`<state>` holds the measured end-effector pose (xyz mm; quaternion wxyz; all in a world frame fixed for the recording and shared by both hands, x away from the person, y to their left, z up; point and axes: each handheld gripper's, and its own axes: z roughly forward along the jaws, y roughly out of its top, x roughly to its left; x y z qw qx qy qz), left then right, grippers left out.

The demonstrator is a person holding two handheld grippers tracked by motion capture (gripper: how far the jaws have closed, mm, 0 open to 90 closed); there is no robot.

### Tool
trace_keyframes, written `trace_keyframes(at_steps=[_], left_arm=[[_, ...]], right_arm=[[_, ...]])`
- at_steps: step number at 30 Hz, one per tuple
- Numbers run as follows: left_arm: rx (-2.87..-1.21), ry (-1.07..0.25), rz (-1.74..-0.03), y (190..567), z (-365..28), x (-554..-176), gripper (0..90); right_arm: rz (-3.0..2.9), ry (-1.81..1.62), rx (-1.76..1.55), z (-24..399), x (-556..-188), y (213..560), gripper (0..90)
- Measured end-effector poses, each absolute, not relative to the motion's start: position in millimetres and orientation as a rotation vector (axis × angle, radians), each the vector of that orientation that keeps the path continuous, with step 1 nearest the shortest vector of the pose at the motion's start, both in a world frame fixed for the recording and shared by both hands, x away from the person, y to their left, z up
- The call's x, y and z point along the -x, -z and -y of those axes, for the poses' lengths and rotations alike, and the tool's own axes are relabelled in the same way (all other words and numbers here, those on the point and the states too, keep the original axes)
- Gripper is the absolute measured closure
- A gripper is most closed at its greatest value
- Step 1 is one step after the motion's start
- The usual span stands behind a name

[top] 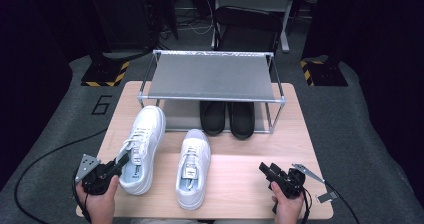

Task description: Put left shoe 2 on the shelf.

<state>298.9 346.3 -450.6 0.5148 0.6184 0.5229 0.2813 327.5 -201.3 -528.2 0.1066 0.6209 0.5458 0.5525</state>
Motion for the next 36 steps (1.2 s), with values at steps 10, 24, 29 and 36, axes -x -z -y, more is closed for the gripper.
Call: trace_keyframes(at_steps=[10, 24, 29, 36], left_arm=[[-1.442, -0.737, -1.165, 416.8, -343.2, -299.2, 82.0], [-1.435, -0.763, -1.095, 367.4, -325.9, -328.3, 81.7], [-1.422, -0.777, -1.066, 352.2, -318.7, -338.4, 81.7], [-1.406, -0.794, -1.023, 332.7, -309.0, -348.6, 81.6]], right_arm=[[-1.602, -1.634, -1.876, 201.6, -329.2, 530.7, 40.2], [-1.607, -1.645, -1.847, 202.0, -328.8, 529.1, 39.3], [-1.604, -1.648, -1.858, 202.5, -328.7, 528.5, 39.2], [-1.608, -1.650, -1.849, 203.3, -328.9, 528.9, 39.1]])
